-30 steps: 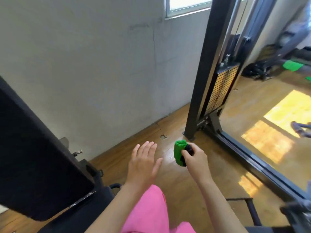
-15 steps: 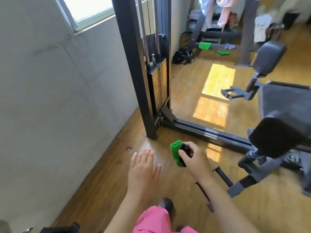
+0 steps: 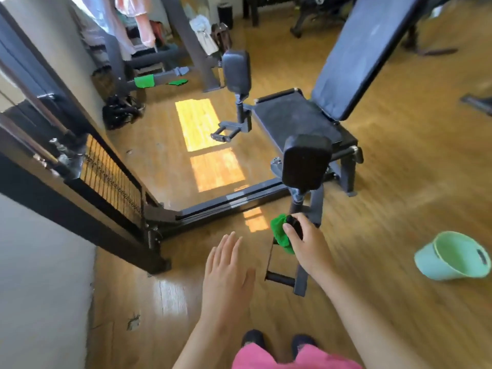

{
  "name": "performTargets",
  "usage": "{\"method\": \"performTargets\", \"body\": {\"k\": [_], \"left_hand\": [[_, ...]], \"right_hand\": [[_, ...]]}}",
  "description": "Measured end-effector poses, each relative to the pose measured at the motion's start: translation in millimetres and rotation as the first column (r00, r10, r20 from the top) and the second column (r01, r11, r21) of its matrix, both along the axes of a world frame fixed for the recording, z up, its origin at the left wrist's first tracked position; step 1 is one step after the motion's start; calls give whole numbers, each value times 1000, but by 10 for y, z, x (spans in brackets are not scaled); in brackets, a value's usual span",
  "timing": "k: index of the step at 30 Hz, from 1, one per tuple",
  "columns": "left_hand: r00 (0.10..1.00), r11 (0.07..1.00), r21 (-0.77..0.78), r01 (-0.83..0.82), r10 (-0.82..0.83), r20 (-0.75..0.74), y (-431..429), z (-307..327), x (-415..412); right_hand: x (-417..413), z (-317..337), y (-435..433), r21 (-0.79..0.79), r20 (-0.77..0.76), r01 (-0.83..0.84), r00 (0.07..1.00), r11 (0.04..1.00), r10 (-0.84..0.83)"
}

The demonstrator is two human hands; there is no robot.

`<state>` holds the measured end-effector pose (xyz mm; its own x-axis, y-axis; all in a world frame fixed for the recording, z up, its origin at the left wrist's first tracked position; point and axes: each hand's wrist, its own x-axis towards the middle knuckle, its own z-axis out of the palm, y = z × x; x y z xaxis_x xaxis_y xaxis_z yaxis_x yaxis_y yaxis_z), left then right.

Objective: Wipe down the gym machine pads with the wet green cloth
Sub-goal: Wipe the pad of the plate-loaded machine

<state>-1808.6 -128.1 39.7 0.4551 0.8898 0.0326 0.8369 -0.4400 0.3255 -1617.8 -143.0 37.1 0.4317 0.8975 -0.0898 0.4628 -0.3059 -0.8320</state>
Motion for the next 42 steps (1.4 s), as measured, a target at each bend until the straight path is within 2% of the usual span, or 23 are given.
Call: {"method": "performTargets", "body": {"k": [3,7,12,15,23,29,37,42], "left_hand": [[981,979,64,192,-190,-38,115,-41,305],[913,913,47,406,-402,-75,88,-94,875],[747,744,74,664,-662,-56,-147,-169,1692],[652,648,68,758,-757,-43,-325,-196,2185],[410,408,68,911,-912,-26,-850,-225,3347],[245,243,30,970,-967,-71,-1194,-263,3911],[76,71,61,996,-995,-68,-1523,-314,4742],[-21,-28,134,991,-998,-56,-1638,-377,5449]], "right_hand": [[255,-51,-294,-5,10,152,988,988,-152],[661,-55,-802,-58,-37,378,924,924,-380],[1153,-85,-1459,-97,-46,641,761,762,-647],[1430,-122,-1794,-96,-54,723,683,684,-729],[2068,-113,-2516,-93,-129,847,512,524,-849],[2356,-174,-2956,-25,-174,957,281,290,-944],[2716,-265,-3223,-26,-168,985,167,173,-972],[3205,-316,-3308,-43,-108,993,104,109,-989]]}}
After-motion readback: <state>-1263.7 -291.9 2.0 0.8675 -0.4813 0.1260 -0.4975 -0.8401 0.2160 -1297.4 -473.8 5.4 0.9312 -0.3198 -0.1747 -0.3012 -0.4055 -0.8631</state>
